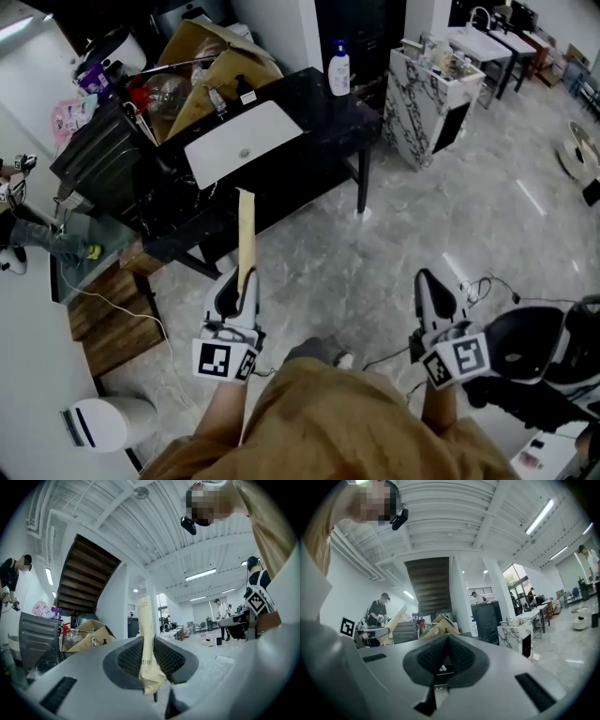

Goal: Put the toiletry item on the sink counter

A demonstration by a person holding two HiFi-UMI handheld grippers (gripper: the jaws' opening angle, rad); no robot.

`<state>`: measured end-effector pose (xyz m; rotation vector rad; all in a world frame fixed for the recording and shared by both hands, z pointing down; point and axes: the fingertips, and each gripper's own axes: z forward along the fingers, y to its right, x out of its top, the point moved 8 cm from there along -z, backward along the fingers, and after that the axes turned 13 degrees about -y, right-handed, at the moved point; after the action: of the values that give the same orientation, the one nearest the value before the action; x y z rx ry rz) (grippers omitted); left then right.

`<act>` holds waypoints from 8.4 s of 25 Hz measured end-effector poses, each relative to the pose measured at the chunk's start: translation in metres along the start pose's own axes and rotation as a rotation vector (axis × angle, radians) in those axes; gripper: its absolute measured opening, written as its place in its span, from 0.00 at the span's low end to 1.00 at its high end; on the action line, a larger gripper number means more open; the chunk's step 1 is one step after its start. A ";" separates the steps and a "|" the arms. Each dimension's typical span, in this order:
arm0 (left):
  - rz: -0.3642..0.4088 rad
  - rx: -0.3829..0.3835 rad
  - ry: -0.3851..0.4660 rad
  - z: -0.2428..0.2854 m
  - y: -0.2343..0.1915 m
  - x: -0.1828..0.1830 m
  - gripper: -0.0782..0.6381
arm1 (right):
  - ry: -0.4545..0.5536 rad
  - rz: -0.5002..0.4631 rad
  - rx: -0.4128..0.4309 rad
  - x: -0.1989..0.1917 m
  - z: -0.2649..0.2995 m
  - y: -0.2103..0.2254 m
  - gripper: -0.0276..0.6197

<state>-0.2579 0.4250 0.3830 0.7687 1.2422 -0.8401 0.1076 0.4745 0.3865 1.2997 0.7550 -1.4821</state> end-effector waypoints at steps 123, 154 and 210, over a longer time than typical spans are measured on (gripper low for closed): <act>0.029 0.096 -0.761 0.802 -0.160 -0.077 0.20 | -0.110 -0.025 0.130 0.153 0.500 0.331 0.05; -0.161 0.080 -0.496 0.699 -0.194 -0.044 0.35 | -0.106 -0.042 0.272 0.152 0.544 0.275 0.05; -0.070 0.227 0.093 0.429 -0.257 0.097 0.11 | 0.007 -0.065 0.053 0.210 0.490 0.268 0.05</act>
<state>-0.2648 -0.0833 0.3458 0.9600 1.2758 -1.0249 0.2005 -0.1129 0.3376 1.3318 0.7738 -1.5598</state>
